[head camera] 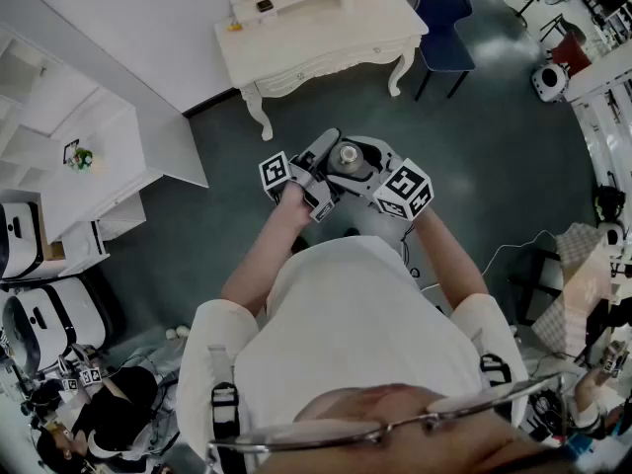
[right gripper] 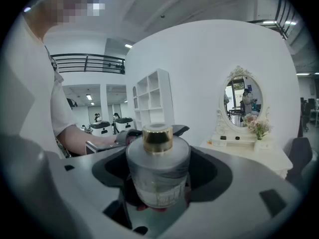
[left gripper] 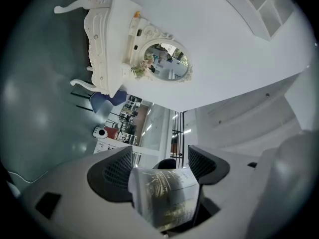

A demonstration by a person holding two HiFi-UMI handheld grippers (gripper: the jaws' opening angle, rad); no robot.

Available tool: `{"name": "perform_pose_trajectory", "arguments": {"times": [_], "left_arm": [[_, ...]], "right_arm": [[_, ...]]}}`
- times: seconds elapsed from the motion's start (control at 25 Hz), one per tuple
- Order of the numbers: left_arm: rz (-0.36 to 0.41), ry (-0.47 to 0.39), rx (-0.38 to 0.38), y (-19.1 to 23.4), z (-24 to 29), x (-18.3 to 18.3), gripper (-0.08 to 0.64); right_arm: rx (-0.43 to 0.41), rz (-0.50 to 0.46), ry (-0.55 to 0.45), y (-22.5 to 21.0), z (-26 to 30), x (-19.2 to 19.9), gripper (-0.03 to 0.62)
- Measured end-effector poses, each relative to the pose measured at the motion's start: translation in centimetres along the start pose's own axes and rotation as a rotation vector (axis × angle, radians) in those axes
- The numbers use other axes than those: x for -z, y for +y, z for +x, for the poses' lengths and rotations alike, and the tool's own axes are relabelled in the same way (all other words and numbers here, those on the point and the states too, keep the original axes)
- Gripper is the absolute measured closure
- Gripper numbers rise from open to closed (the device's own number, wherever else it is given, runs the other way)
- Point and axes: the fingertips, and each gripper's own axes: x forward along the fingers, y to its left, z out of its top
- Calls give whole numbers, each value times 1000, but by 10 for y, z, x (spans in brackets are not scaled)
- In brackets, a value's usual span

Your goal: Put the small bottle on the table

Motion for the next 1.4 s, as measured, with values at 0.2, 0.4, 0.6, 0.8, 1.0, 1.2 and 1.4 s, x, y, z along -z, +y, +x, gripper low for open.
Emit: {"name": "perform_pose_trajectory", "arguments": {"times": [0.2,0.4,0.6,0.8,1.0,1.2,1.4], "left_arm": [[-5,0,-5,2,10,12,222],[-5,5,0,7,16,17,222],[-6,1,-2,13,19,20,222],[-4,-6,-5,23,27,27,222],[-7,-20,-1,36,36,40,222],[-9,-39,3,50,45,48,222],[-18,-56,-11,60,50,43,222]], "right_arm": [[3,-1,0,-3,-15,0,247],[6,-4,4,-6,-21,4,247],[-1,-2,9,-9,-27,9,247],[-10,-1,13,-15,-39,17,249],[-22,-3,17,-19,-56,27,249],[-36,-1,14,-27,-70,38,249],[-50,15,17,-36,-71,44,249]]}}
